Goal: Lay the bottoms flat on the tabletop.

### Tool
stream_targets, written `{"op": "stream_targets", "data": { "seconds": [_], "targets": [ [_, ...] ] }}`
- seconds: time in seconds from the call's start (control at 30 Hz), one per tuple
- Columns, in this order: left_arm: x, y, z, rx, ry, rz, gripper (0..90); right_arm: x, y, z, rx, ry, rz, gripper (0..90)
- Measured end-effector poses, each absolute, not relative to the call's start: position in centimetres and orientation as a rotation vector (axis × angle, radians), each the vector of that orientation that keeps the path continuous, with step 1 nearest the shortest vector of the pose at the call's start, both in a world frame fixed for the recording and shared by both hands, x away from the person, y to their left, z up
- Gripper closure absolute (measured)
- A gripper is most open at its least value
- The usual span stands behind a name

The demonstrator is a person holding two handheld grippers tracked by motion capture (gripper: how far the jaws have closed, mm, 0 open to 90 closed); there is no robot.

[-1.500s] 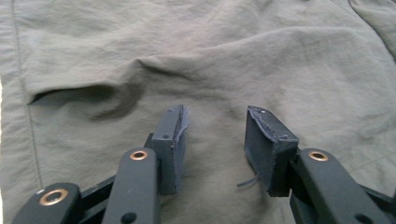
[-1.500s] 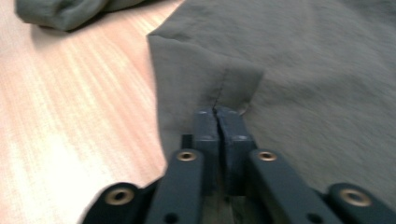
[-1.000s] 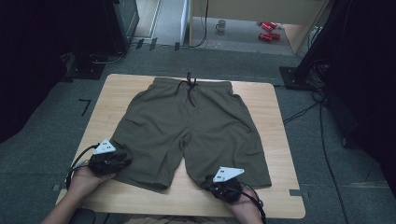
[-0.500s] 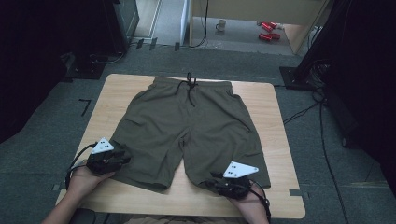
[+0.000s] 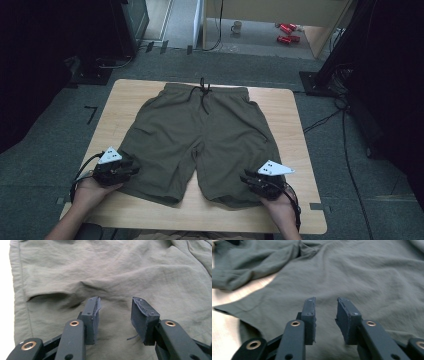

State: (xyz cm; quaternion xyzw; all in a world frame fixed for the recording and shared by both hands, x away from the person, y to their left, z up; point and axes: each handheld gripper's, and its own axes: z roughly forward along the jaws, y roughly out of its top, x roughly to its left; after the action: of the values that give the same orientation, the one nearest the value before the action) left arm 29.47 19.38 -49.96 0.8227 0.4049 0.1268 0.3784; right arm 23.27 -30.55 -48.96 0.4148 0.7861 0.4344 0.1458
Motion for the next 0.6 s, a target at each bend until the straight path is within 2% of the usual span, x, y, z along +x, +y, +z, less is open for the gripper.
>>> {"op": "stream_targets", "data": {
  "seconds": [0.23, 0.6],
  "targets": [
    [30.9, 20.1, -49.2, 2.031, 1.093, 0.339, 51.4, 25.2, -33.1, -49.1, 1.306, 2.179, 1.22, 55.9],
    [34.3, 22.3, -49.1, 1.975, 1.198, 0.365, 52.2, 28.1, -38.0, -50.4, 1.448, 2.054, 1.151, 57.0]
  ]
}}
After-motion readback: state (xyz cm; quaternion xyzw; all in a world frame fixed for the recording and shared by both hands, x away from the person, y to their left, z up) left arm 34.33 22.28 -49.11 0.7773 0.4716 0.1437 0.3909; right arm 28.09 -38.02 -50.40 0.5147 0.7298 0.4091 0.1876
